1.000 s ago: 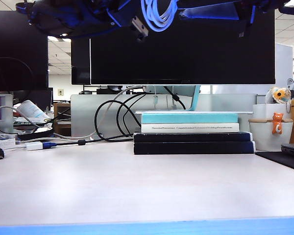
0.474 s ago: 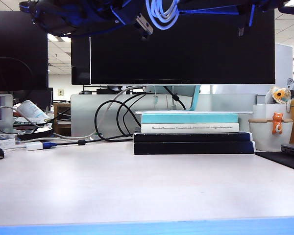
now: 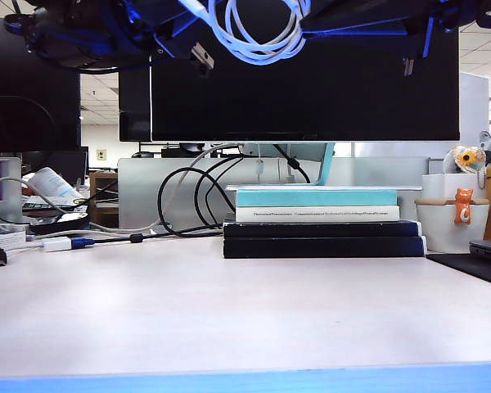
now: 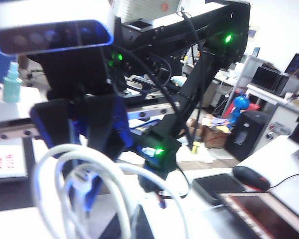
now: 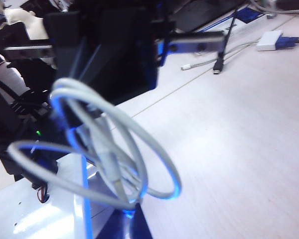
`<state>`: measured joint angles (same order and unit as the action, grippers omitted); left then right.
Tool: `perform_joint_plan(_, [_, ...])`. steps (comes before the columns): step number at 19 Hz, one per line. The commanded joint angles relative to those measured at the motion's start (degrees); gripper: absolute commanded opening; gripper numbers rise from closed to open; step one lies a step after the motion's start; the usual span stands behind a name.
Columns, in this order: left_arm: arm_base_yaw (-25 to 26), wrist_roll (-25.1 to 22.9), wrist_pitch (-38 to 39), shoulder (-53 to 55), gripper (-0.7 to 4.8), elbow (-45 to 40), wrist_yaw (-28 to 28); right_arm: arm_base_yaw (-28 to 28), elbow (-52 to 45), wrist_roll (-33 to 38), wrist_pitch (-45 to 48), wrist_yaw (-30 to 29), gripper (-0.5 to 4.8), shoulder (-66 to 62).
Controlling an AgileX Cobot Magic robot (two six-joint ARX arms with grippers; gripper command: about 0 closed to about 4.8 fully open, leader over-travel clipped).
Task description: Unfold the white charging cable into a straight cable.
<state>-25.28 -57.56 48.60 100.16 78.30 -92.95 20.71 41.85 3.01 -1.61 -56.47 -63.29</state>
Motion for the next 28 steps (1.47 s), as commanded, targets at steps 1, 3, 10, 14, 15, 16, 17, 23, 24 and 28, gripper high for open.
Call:
perform_joint_plan(1, [-0.09,2.84,-5.38,-0.2,-0.06,0.17,-0.98,2.05,0.11,0.07,0.37,-1.7,-0.06,0.15])
perform_joint_plan(3, [-1.42,6.47,-9.4,-0.2,-0.06,0.17,-0.94,6.75,0.11,-0.07,0.81,1.73,-0.06,-0.66])
perform_joint_plan(10, [-4.35,8.72,-9.51,-0.66,-0.06,5.88,-0.79,11.61,0.13,0.44,2.45,9.31,-0.06,-4.0])
perform_joint_plan(14, [-5.53,9.92,-12.5,-0.59,-0.06,6.67,0.48,11.87,0.13,1.31,3.15,9.25,-0.06,-4.22])
perform_joint_plan(15, [-4.9,12.04,-12.87,-0.59,-0.06,7.02,1.03,11.89,0.11,1.31,2.71,9.22,-0.06,-4.22])
perform_joint_plan(16, [-4.31,13.29,-12.87,-0.59,-0.06,7.15,3.19,11.89,0.11,1.33,1.97,9.07,-0.05,-4.17])
perform_joint_plan(17, [-3.34,13.77,-12.55,-0.59,-0.06,7.15,7.02,11.87,0.11,1.33,0.52,8.72,-0.04,-4.15])
perform_joint_plan(23, [-0.31,17.99,-11.5,-0.57,-0.06,7.08,16.17,11.85,0.13,1.25,-1.4,6.99,0.78,-3.02])
perform_joint_plan(24, [-0.33,18.73,-11.45,-0.59,-0.06,7.08,15.41,11.85,0.13,1.22,-0.5,8.09,0.78,-2.49])
perform_joint_plan(28, [-0.7,30.47,-12.46,-0.52,-0.06,7.06,22.32,11.93,0.17,-9.75,1.49,10.58,0.89,-1.18])
